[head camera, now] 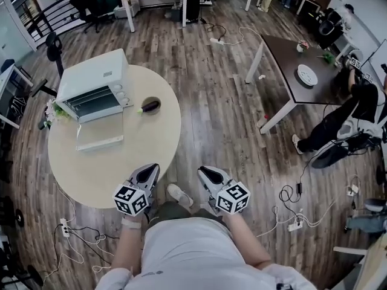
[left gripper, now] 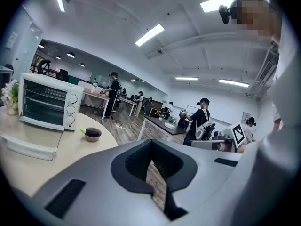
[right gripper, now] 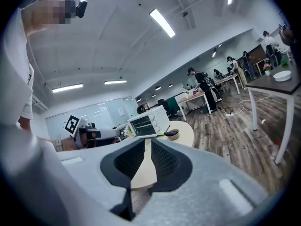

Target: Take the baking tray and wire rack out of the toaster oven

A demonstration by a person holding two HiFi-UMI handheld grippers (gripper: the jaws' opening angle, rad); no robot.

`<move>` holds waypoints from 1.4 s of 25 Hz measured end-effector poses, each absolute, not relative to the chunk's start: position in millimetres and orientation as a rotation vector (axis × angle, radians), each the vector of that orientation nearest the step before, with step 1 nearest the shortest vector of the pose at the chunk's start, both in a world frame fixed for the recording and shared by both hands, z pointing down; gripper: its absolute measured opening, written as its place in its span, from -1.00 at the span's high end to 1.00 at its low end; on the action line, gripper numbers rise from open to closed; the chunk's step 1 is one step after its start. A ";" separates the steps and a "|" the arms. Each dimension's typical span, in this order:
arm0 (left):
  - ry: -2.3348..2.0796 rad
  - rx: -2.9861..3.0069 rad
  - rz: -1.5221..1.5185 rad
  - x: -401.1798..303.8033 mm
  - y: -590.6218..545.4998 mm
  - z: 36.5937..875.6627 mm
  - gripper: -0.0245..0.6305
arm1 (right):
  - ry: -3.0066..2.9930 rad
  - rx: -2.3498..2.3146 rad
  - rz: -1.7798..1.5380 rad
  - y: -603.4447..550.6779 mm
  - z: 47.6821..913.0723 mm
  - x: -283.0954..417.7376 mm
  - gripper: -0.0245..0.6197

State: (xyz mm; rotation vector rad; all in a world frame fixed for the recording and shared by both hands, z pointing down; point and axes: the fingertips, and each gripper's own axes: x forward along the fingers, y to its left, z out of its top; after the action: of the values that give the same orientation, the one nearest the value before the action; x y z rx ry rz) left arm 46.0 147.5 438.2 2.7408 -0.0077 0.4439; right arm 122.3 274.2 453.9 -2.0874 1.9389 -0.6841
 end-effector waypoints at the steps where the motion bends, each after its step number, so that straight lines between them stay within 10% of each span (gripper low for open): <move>1: -0.014 2.733 0.435 54.8 134.8 439.0 0.93 | 1.958 -2.086 -0.698 261.1 454.5 131.5 0.77; 35: -1.040 2.331 0.151 -90.9 -110.3 473.3 0.93 | 2.813 -1.369 -0.911 -93.6 470.3 98.5 0.77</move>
State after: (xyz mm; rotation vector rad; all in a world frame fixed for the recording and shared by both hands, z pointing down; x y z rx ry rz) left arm -90.9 -110.3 473.3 2.3312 -1.0396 0.1507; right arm 98.5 -93.6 470.3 -1.3686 2.8134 -0.9107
